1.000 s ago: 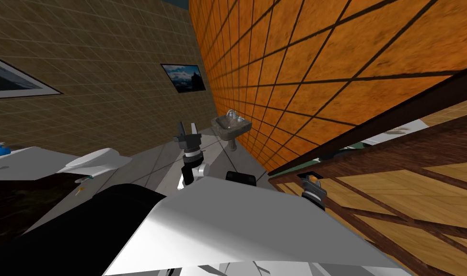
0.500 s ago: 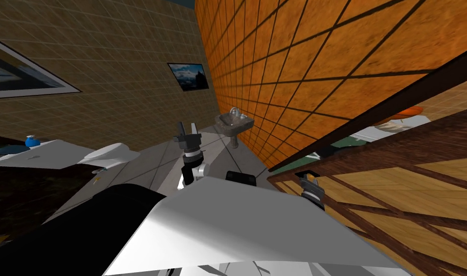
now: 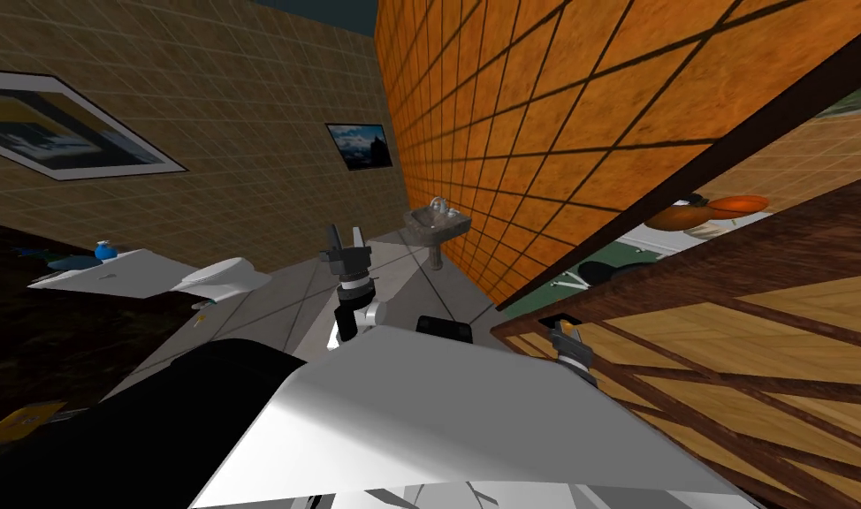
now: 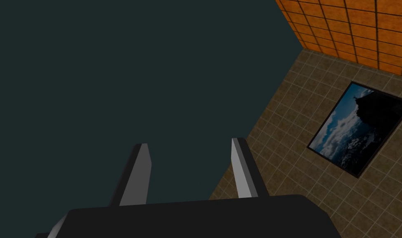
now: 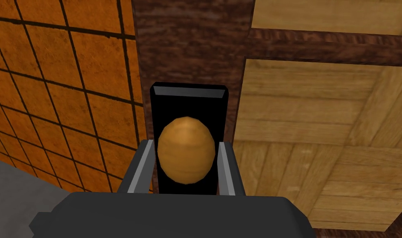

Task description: Pull the door open

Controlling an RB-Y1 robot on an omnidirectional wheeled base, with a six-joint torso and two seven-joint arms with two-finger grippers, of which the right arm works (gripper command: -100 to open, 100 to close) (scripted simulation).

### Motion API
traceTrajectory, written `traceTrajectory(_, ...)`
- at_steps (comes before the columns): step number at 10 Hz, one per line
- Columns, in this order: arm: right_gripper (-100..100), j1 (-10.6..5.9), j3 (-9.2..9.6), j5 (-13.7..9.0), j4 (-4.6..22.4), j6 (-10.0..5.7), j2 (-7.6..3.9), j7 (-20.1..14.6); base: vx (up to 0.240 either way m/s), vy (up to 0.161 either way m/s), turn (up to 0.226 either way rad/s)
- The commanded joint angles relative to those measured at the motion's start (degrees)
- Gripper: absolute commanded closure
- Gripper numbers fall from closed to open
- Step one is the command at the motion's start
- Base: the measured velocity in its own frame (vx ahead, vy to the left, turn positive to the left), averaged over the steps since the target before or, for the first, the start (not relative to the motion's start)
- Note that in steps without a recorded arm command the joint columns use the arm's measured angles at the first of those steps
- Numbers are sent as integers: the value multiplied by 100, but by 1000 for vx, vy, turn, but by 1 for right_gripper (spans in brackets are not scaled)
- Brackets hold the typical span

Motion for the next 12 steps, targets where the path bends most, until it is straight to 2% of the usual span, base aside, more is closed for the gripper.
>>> traceTrajectory(1,100,60,116,82,-33,-100,-33,-71,-157,-13,47)
traceTrajectory(3,100,97,187,132,-54,-161,-53,-114,-207,-14,51)
traceTrajectory(5,100,218,419,297,-120,-362,-119,-256,-219,47,32)
traceTrajectory(7,100,285,547,387,-157,-472,-156,-334,-246,33,30)
traceTrajectory(8,100,267,492,349,-148,-425,-160,-302,-112,13,6)
traceTrajectory(12,100,420,816,596,-212,-729,-223,-434,-194,-39,44)
